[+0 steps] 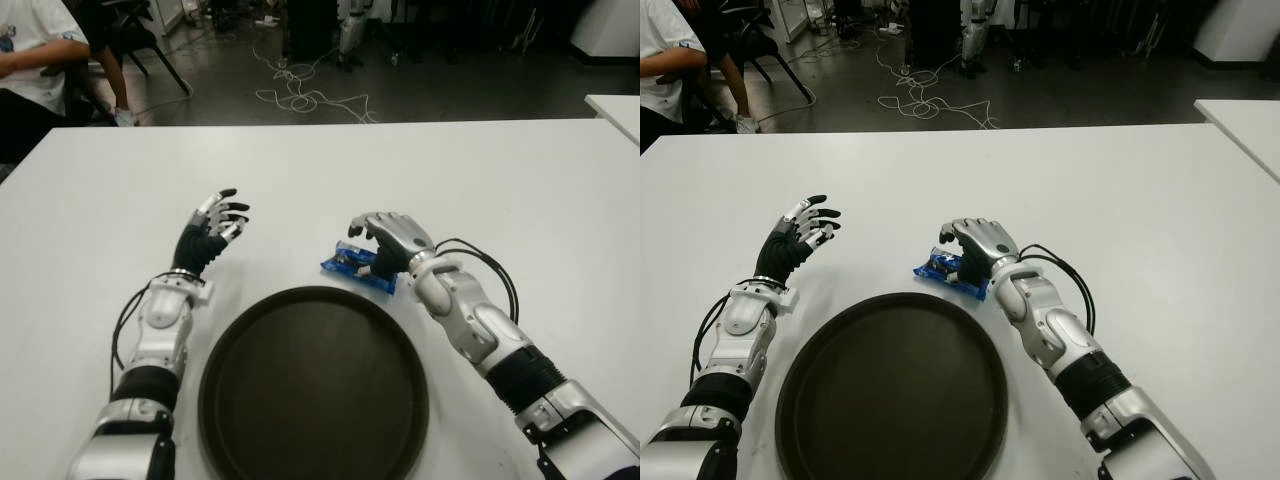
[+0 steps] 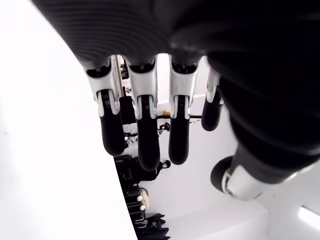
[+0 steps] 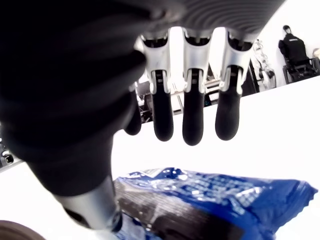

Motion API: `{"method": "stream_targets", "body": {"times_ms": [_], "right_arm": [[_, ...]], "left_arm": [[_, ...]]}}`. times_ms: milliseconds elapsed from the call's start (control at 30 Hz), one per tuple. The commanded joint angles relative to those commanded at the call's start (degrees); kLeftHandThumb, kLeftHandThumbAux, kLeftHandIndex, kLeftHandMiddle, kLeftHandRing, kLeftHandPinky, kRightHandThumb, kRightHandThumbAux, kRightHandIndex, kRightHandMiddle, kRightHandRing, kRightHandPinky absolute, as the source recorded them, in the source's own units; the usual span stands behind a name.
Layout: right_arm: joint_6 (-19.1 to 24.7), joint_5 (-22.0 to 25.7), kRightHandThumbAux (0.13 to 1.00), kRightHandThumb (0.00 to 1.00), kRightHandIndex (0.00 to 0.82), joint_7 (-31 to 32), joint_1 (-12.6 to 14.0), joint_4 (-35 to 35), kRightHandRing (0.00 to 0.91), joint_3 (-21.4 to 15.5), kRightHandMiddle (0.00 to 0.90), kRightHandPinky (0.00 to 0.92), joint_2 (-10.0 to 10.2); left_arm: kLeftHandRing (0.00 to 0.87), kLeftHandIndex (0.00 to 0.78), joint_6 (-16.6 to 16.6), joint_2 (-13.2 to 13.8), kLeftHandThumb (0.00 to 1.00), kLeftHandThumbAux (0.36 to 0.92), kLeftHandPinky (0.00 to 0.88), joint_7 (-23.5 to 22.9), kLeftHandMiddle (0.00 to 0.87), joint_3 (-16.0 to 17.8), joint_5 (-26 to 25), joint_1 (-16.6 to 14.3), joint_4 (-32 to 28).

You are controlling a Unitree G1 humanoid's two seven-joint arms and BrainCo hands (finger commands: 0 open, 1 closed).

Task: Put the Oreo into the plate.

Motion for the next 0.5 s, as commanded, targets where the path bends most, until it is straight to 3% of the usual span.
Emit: {"method": "stream_targets", "body": {"times_ms": [167, 333, 500], "right_arm": [[-0.3, -0.5, 0.911, 0.042, 0.453, -1.5, -0.3, 1.2, 0.529, 0.4, 0.515, 0.501, 0.1], [-0.6, -0.5, 0.890, 0.005, 0.300, -2.2, -0.3, 1.5, 0.382, 0.5, 0.375, 0.318, 0.1], [-0.6, -0.5, 0.841, 0.000, 0.174, -1.7, -0.2, 1.2, 0.249, 0.6, 0.246, 0.201, -0.3]], "left_arm": [[0.305, 0.175, 0.4, 0.0, 0.289, 0.699, 0.297, 0.0, 0.315, -0.1, 0.1, 0.1, -0.4], [0.316, 0.181, 0.5, 0.0, 0.274, 0.694, 0.308, 0.2, 0.323, -0.2, 0.3, 0.2, -0.9], [0.317, 0.184, 0.3, -0.3, 0.288, 0.689, 0.303, -0.1, 0.324, -0.1, -0.1, 0.4, -1.1]]}}
